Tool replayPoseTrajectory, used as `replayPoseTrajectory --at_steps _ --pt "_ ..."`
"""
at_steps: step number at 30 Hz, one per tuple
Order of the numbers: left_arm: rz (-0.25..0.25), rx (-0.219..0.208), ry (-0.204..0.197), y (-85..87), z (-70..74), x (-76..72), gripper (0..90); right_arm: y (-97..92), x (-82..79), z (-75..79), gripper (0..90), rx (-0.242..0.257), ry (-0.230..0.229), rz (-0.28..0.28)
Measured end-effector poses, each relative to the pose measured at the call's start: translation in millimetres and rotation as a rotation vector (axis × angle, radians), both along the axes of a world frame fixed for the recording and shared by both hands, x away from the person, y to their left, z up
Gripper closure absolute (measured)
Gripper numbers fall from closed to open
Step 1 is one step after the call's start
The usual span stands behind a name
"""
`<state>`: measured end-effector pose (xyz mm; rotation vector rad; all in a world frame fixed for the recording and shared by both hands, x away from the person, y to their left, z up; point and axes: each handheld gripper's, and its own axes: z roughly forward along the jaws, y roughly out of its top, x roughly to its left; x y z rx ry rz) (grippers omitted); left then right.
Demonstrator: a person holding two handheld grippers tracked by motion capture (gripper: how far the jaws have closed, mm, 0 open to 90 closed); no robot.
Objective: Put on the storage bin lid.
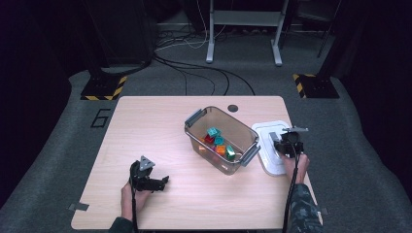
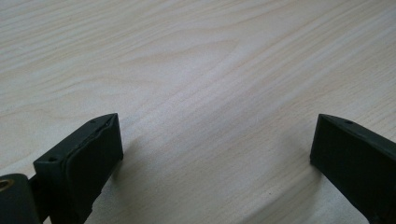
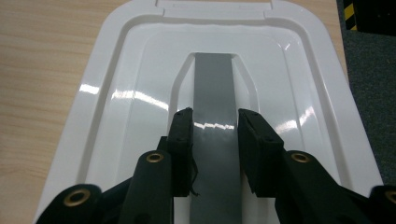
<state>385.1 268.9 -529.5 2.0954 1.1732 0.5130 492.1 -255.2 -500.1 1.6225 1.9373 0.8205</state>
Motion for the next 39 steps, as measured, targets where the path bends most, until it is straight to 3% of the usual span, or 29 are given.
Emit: replayPoseTrajectory --at_steps 15,21,39 --pt "-0.001 0.004 0.003 0.4 0.5 -0.5 3.0 -4.5 -9.9 30.8 66.7 0.003 -0.022 0.047" --pt "-0.001 0.006 0.003 0.5 0.7 -0.7 3.3 -2.9 -12.6 44.0 66.8 -0.020 -0.030 0.071" --pt "-0.003 0.006 0.004 0.7 0.8 -0.5 3.5 -14.2 -16.9 73.7 66.8 -0.014 -0.061 0.054"
